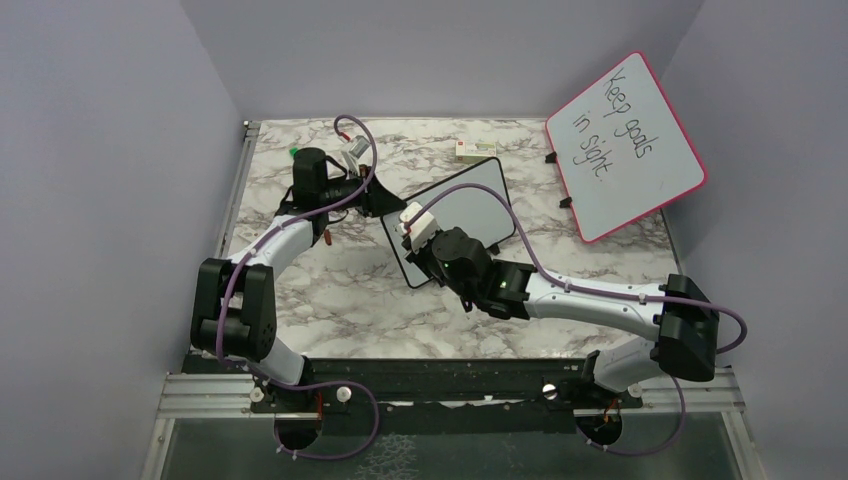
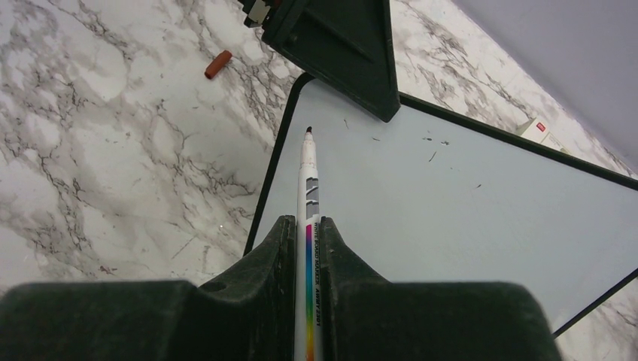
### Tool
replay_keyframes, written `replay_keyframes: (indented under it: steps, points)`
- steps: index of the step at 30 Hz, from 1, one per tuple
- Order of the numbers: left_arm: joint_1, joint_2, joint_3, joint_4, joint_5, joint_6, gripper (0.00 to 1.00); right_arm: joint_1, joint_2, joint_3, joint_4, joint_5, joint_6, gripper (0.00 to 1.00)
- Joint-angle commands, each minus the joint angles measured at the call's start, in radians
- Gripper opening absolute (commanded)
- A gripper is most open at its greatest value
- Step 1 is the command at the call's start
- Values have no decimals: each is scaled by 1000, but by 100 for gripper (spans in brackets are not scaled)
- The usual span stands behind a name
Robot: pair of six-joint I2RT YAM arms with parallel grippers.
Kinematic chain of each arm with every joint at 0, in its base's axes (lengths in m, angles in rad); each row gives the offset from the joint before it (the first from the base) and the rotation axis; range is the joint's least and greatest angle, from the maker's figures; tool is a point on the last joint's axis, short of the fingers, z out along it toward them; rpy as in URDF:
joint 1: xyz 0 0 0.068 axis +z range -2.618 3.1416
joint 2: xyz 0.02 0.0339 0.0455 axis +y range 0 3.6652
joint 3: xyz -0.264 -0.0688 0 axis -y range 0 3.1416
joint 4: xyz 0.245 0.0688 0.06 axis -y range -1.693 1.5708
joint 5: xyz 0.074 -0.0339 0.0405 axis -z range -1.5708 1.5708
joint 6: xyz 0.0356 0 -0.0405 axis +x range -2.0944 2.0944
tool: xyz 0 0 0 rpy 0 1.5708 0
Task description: Write a sentence on the whiteboard
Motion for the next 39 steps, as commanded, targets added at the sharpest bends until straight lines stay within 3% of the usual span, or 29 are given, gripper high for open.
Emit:
replay_keyframes:
  steps: [1,12,39]
  points:
    - [6,-16,-7,31,36,3,17,9,-11,-13,40,37,-2,1]
    - [6,-8,-12,22,63,39,0,9,10,7,36,41,-6,1]
    - [3,-4,-6,-19,58,83,0,25,77,81,21,88,-13,1]
